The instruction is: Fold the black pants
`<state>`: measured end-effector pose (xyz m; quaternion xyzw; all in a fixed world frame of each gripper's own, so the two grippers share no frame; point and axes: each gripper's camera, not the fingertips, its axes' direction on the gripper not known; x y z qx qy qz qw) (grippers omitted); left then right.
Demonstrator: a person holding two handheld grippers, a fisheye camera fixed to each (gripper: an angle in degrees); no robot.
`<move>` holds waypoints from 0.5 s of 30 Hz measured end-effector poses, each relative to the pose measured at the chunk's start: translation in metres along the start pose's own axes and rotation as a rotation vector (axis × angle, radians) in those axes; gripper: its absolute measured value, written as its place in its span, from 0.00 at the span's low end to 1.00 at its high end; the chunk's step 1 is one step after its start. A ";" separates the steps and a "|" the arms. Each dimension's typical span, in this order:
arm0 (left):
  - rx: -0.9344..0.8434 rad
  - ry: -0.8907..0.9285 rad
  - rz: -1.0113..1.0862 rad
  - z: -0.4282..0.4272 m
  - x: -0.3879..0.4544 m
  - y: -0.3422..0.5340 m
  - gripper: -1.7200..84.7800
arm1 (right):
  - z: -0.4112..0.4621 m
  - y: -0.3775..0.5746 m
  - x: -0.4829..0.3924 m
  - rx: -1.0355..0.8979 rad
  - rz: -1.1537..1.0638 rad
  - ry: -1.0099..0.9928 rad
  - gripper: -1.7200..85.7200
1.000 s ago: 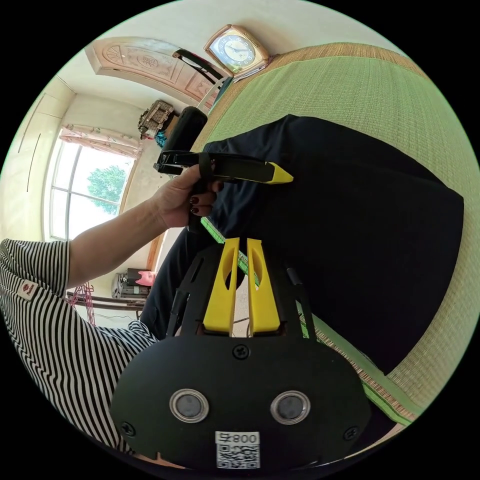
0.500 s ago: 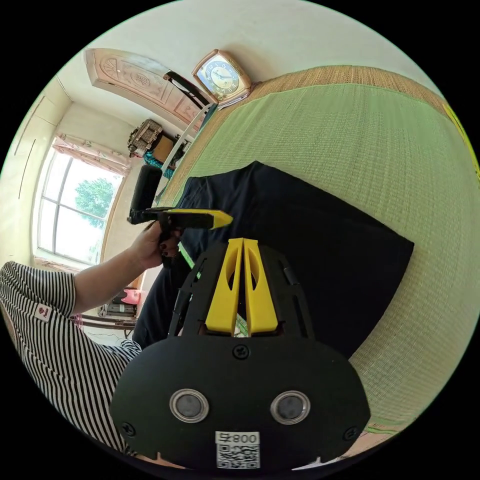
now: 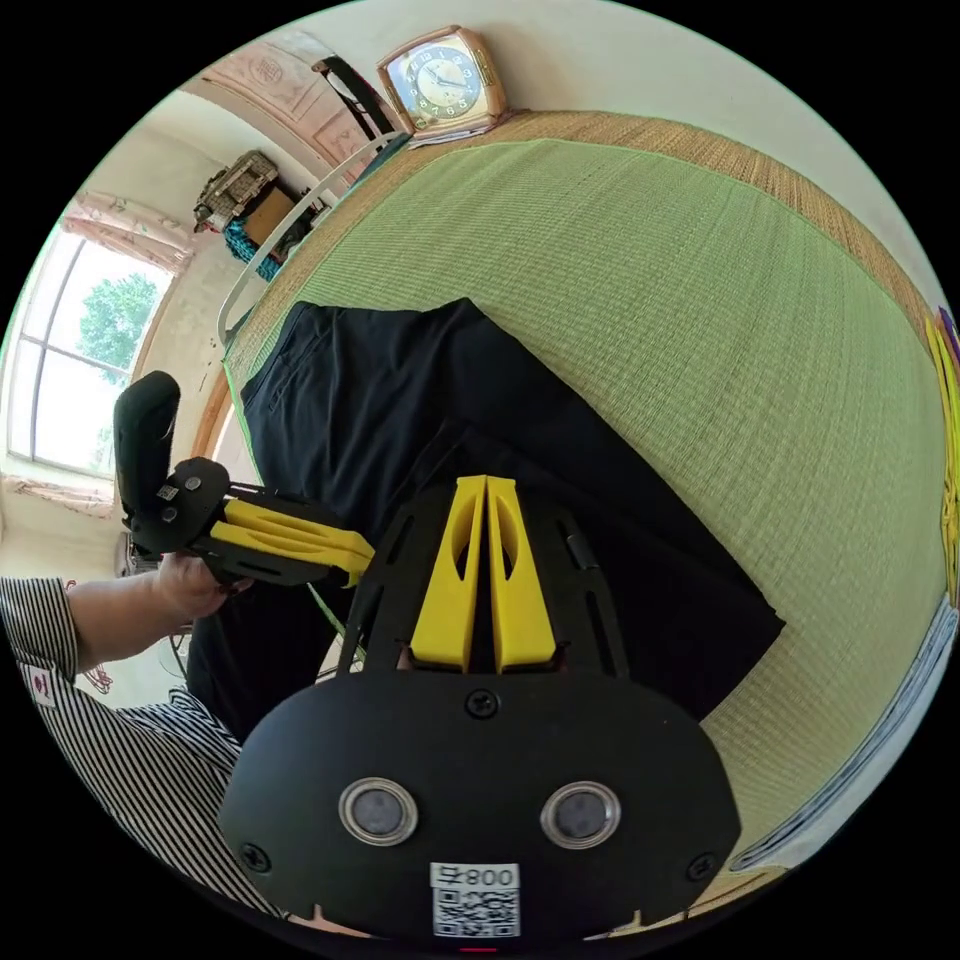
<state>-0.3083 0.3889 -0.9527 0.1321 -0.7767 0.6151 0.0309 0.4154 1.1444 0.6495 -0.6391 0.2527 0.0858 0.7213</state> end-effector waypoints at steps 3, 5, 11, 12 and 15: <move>0.033 0.009 0.029 -0.003 0.027 0.002 0.02 | -0.023 0.020 0.004 0.066 0.007 -0.007 0.02; 0.019 -0.020 0.035 0.002 0.041 0.002 0.02 | -0.034 0.039 0.008 0.081 0.023 -0.028 0.02; -0.018 -0.071 0.016 0.017 0.078 -0.002 0.02 | -0.044 0.119 0.027 0.059 0.178 0.034 0.02; -0.020 -0.077 0.020 0.018 0.086 -0.003 0.02 | -0.043 0.133 0.033 0.052 0.222 0.050 0.02; -0.027 -0.089 0.030 0.022 0.107 -0.007 0.02 | -0.034 0.158 0.048 0.022 0.293 0.032 0.02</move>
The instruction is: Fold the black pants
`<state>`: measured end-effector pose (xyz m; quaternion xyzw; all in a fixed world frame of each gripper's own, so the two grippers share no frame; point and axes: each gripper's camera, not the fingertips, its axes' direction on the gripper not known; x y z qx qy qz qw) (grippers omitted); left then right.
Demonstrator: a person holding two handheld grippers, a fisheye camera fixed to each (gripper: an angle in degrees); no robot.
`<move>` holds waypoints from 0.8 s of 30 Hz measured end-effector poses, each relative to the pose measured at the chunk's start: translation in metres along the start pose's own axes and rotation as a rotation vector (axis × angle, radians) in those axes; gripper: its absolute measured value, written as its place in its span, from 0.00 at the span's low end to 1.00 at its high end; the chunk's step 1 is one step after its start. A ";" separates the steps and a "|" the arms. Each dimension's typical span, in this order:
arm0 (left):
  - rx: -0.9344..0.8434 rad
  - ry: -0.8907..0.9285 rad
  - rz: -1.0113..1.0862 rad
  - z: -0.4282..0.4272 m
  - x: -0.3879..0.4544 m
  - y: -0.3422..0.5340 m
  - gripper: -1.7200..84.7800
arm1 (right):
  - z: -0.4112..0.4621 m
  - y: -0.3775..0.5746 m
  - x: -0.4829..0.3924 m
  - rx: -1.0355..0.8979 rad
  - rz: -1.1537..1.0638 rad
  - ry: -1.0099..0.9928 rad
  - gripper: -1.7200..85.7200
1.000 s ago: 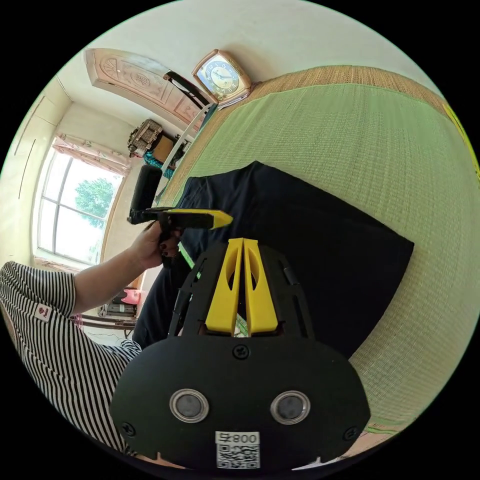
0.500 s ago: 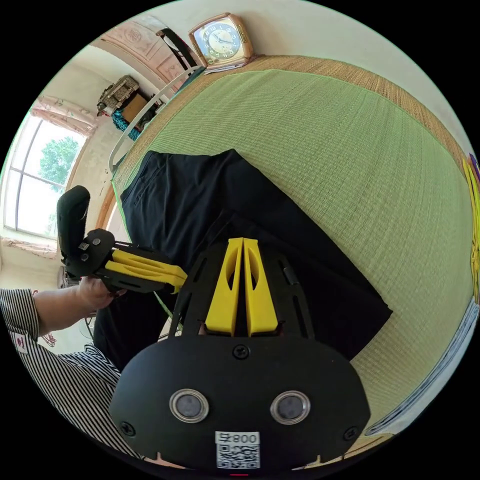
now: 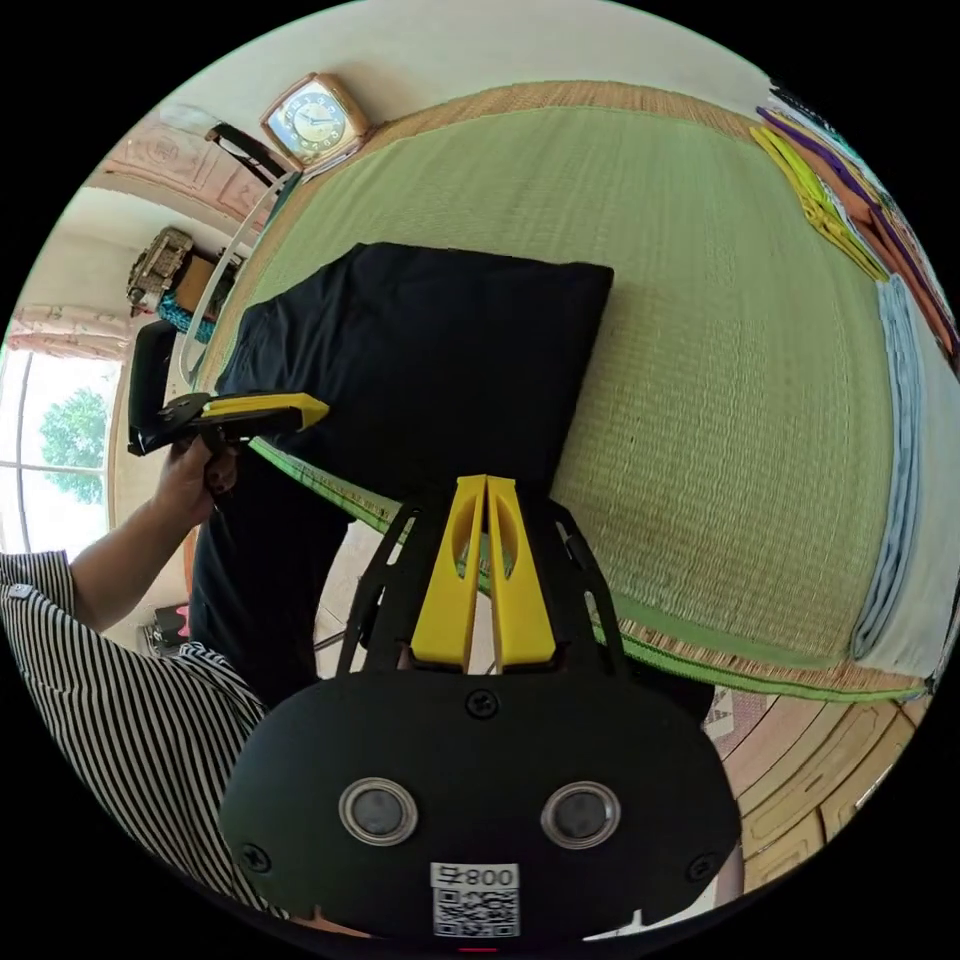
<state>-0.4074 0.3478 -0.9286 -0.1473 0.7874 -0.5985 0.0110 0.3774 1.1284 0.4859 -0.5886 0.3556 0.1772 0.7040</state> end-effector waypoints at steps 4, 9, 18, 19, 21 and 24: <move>-0.027 -0.005 0.001 0.002 0.030 -0.006 0.02 | -0.002 0.014 0.003 0.002 -0.019 0.032 0.02; -0.022 -0.059 0.052 0.000 0.081 -0.014 0.03 | -0.006 0.020 0.020 0.020 -0.013 -0.007 0.02; -0.077 -0.007 0.335 0.037 0.216 -0.042 0.09 | -0.008 0.050 0.081 0.065 0.122 -0.116 0.02; -0.084 -0.021 0.368 0.043 0.233 -0.046 0.10 | -0.008 0.052 0.085 0.066 0.133 -0.133 0.02; -0.104 -0.059 0.425 0.053 0.256 -0.050 0.10 | -0.008 0.054 0.096 0.073 0.150 -0.169 0.02; -0.147 -0.182 0.498 0.071 0.288 -0.054 0.11 | -0.008 0.056 0.107 0.069 0.148 -0.194 0.02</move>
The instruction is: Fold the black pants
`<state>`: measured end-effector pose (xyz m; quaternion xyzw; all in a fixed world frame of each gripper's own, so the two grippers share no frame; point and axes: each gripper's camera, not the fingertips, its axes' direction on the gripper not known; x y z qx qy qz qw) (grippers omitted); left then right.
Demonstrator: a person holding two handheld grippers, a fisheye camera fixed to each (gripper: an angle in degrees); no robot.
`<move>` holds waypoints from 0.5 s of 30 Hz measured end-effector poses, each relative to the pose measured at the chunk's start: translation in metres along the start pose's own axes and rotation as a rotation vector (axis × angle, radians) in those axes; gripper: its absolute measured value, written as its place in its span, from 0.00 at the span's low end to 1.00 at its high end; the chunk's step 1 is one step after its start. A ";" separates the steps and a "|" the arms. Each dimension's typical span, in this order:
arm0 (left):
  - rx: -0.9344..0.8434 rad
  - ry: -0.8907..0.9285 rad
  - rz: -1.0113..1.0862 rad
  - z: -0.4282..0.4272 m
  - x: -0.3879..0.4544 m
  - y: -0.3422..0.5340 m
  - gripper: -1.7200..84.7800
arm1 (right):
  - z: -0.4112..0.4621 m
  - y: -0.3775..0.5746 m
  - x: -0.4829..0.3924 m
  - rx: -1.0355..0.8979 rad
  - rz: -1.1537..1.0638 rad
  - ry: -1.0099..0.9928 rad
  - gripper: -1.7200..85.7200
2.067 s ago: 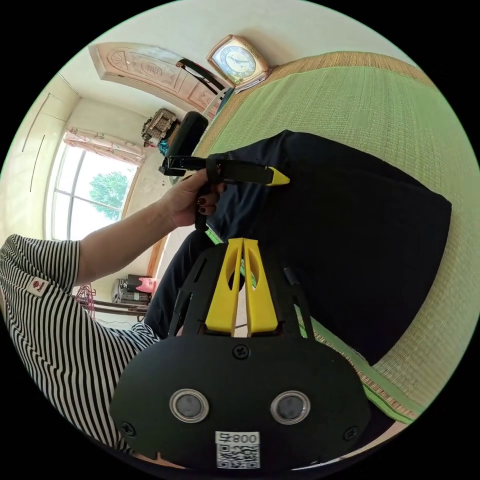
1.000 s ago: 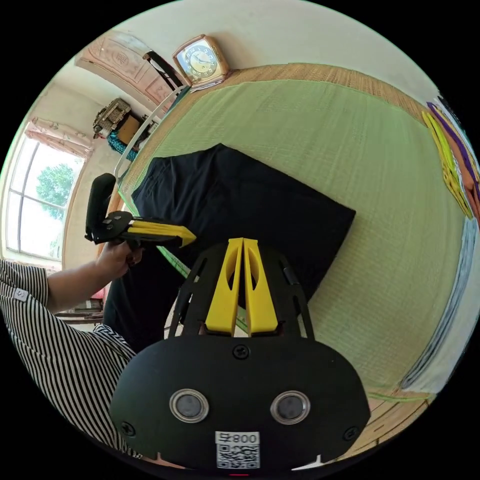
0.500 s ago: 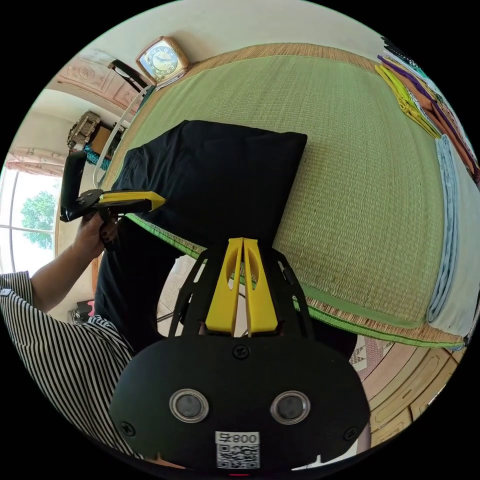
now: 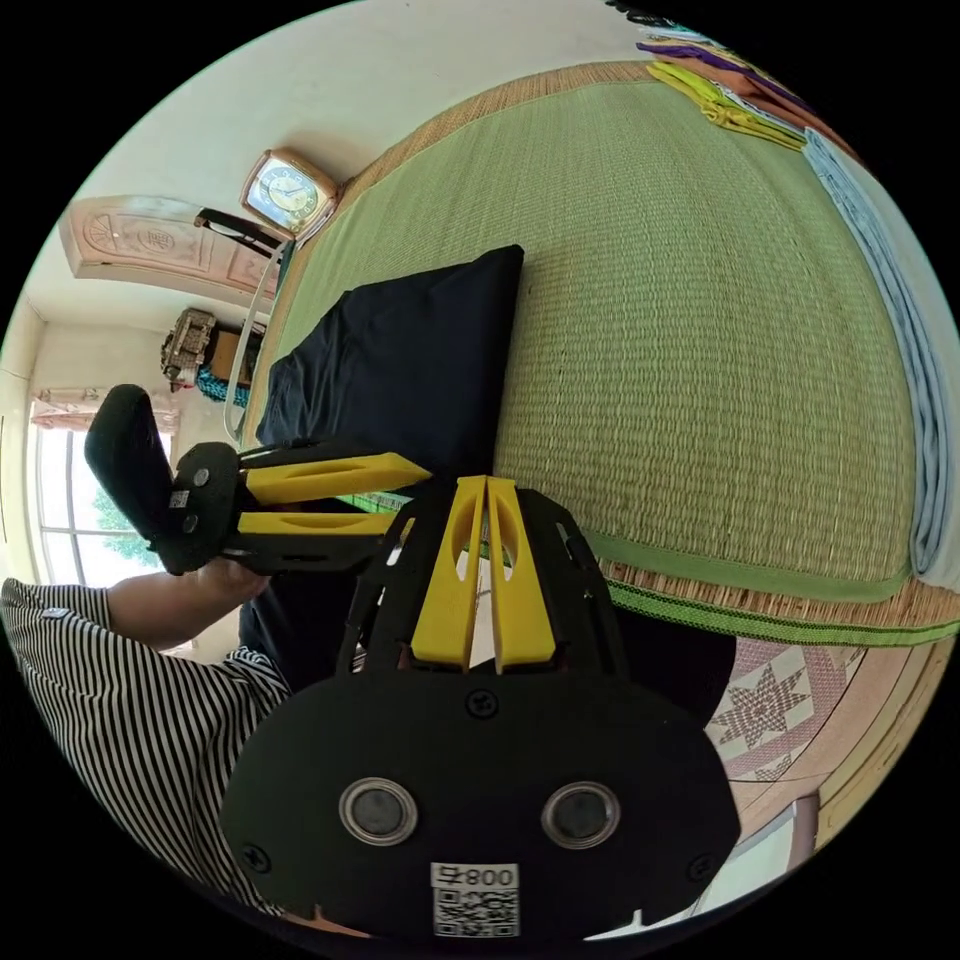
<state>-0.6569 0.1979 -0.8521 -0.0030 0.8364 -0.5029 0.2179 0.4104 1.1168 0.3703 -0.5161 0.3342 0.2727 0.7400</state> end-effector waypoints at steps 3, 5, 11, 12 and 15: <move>-0.017 -0.124 0.045 0.004 0.020 -0.007 0.09 | -0.003 0.001 0.013 0.003 0.019 -0.049 0.02; -0.018 -0.147 0.069 0.004 0.028 -0.008 0.08 | -0.006 0.002 0.020 0.013 0.028 -0.075 0.02; 0.021 -0.051 -0.020 -0.003 0.026 0.002 0.06 | -0.021 -0.002 0.041 0.070 0.058 -0.119 0.03; 0.043 -0.029 -0.039 -0.006 0.024 0.006 0.06 | -0.024 -0.006 0.044 0.084 0.063 -0.117 0.03; 0.087 0.004 -0.068 -0.014 0.022 0.019 0.05 | -0.034 -0.022 0.050 0.130 0.055 -0.129 0.04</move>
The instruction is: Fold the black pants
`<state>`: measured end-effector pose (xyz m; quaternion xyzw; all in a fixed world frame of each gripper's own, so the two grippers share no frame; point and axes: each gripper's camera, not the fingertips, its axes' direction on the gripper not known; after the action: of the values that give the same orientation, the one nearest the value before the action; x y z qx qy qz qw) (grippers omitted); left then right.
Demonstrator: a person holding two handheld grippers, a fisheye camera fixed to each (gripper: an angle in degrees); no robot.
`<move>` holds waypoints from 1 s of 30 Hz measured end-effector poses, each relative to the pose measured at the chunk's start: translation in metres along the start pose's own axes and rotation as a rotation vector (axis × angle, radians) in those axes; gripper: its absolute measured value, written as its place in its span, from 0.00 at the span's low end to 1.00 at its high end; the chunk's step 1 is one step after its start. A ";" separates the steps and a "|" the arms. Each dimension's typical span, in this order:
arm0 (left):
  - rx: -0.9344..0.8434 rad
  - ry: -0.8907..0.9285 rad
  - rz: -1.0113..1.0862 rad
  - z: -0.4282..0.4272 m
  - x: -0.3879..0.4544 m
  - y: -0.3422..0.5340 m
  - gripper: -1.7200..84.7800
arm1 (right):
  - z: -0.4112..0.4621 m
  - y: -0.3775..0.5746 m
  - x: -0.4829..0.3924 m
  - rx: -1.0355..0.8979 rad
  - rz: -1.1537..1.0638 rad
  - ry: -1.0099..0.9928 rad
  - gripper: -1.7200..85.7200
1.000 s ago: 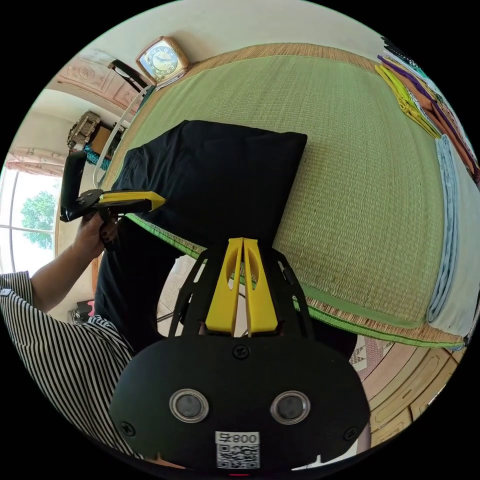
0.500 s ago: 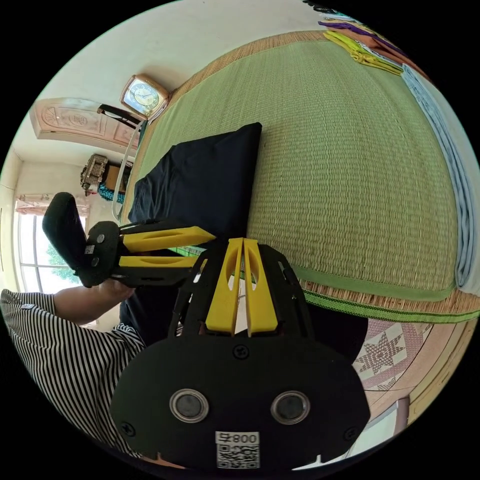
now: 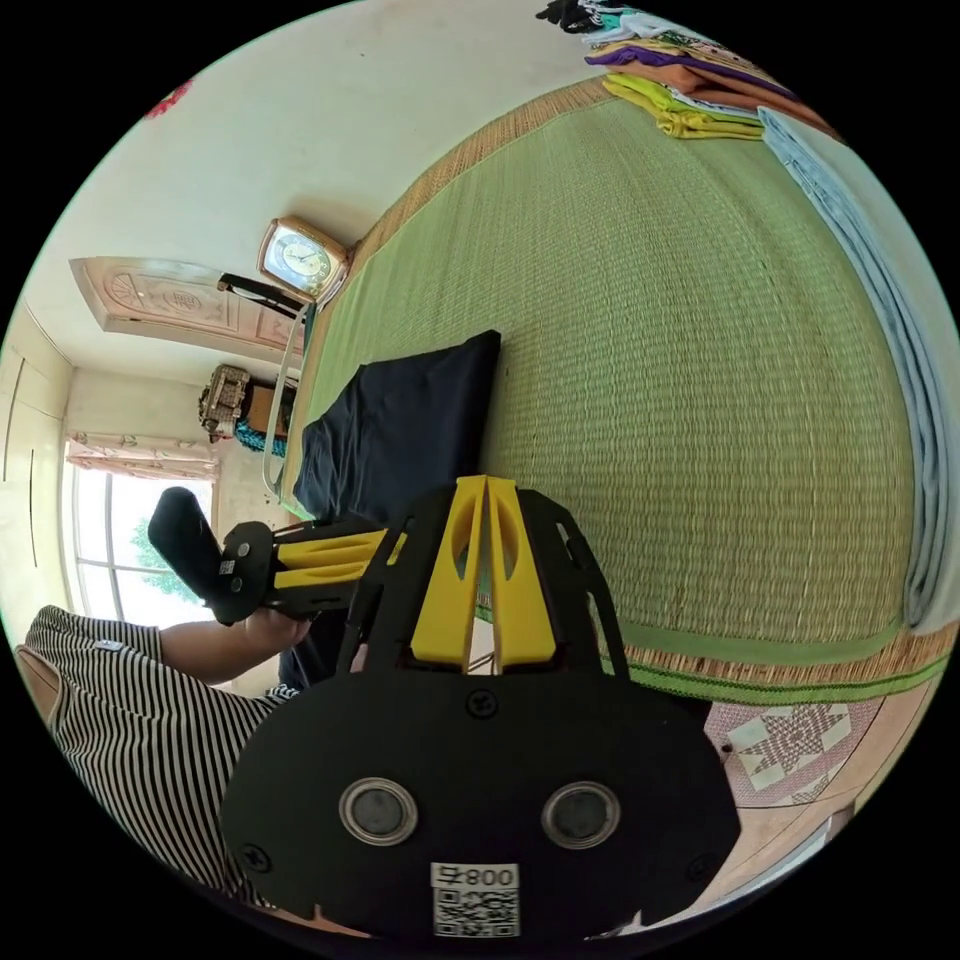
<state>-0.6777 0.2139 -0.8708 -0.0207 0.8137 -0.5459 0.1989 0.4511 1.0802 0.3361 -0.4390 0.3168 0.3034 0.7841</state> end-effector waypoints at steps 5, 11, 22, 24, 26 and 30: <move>0.042 0.021 -0.023 -0.009 -0.006 0.022 0.05 | 0.001 -0.040 0.010 0.012 0.026 -0.124 0.10; 0.062 0.019 -0.011 -0.015 -0.015 0.055 0.05 | 0.011 -0.075 0.017 -0.013 0.102 -0.175 0.11; 0.102 0.043 -0.011 -0.022 -0.050 0.148 0.05 | 0.010 -0.081 -0.005 -0.025 0.151 -0.238 0.04; 0.124 0.047 -0.019 -0.027 -0.058 0.168 0.05 | 0.003 -0.081 -0.020 0.001 0.146 -0.262 0.04; 0.154 0.059 -0.038 -0.034 -0.069 0.191 0.05 | -0.002 -0.081 -0.034 0.016 0.138 -0.275 0.04; 0.255 0.105 -0.107 -0.055 -0.102 0.254 0.05 | -0.014 -0.085 -0.075 0.060 0.113 -0.335 0.04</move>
<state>-0.5562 0.3902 -1.0498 -0.0099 0.7447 -0.6550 0.1274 0.4657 1.0168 0.4303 -0.3399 0.2148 0.4064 0.8205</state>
